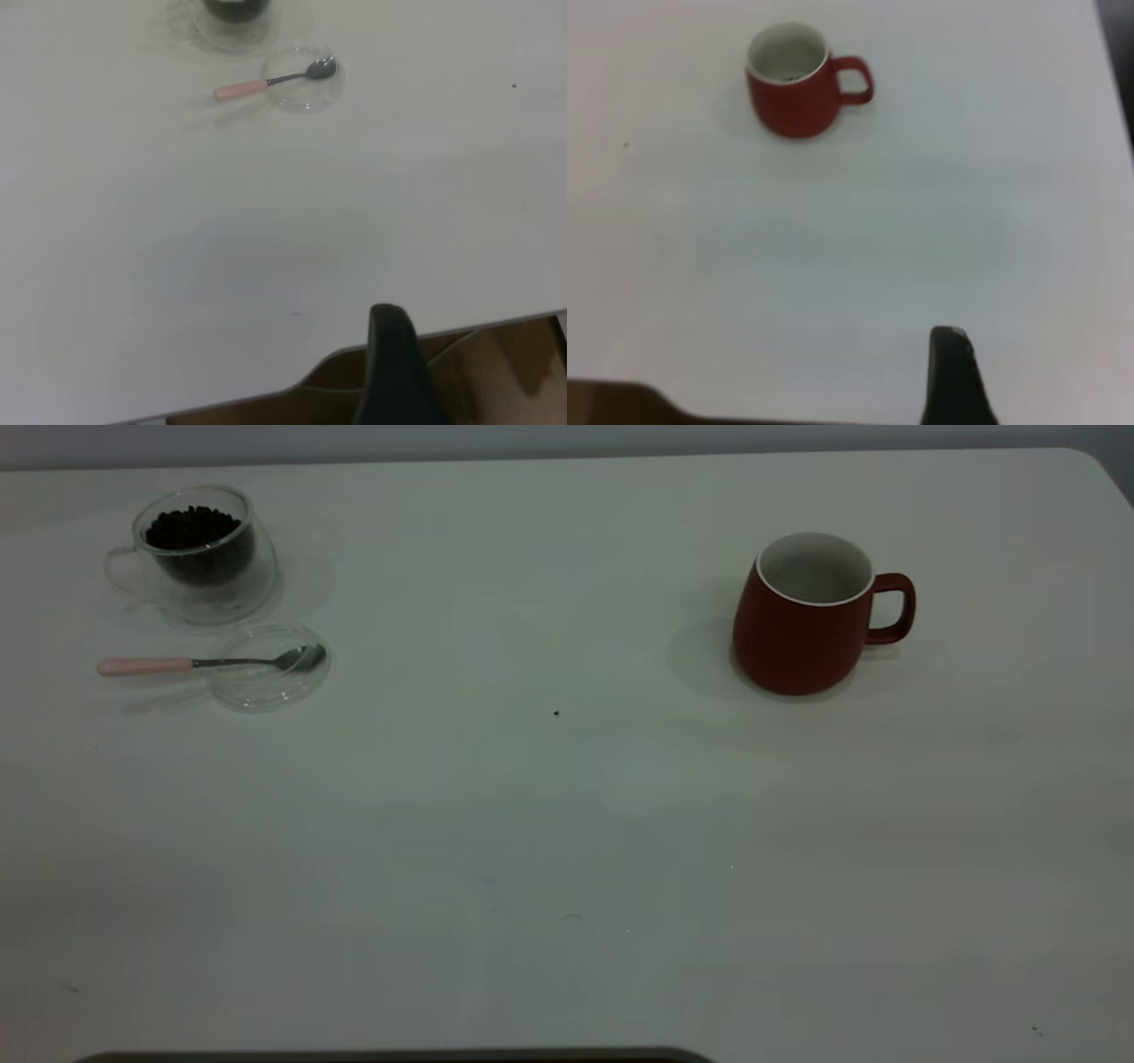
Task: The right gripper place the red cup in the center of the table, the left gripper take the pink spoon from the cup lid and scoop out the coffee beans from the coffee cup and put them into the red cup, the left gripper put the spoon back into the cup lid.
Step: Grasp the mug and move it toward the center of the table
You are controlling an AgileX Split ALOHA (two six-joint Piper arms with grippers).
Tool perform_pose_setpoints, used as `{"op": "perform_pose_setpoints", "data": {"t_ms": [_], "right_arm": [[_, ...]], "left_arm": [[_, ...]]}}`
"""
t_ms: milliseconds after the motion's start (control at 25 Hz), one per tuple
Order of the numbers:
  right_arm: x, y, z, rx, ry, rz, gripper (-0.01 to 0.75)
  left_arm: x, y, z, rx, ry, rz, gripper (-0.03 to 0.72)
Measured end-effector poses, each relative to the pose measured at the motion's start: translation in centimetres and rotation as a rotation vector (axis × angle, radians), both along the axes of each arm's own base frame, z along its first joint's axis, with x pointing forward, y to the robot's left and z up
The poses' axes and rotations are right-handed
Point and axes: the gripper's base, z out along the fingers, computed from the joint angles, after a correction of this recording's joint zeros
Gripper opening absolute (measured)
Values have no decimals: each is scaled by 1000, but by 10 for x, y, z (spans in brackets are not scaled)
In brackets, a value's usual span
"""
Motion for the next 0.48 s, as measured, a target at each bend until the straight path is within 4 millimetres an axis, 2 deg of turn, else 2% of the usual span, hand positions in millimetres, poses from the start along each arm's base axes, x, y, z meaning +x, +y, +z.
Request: {"op": "perform_pose_setpoints", "data": {"t_ms": [80,200,480], "right_arm": [[15,2,5,15,24,21,560],[49,3,9,-1,55,59,590],[145,5,-10,-92,124,206,591]], "left_arm": [[0,0,0,0,0,0,527],[0,0,0,0,0,0,527],[0,0,0,-2,0,2,527]]}}
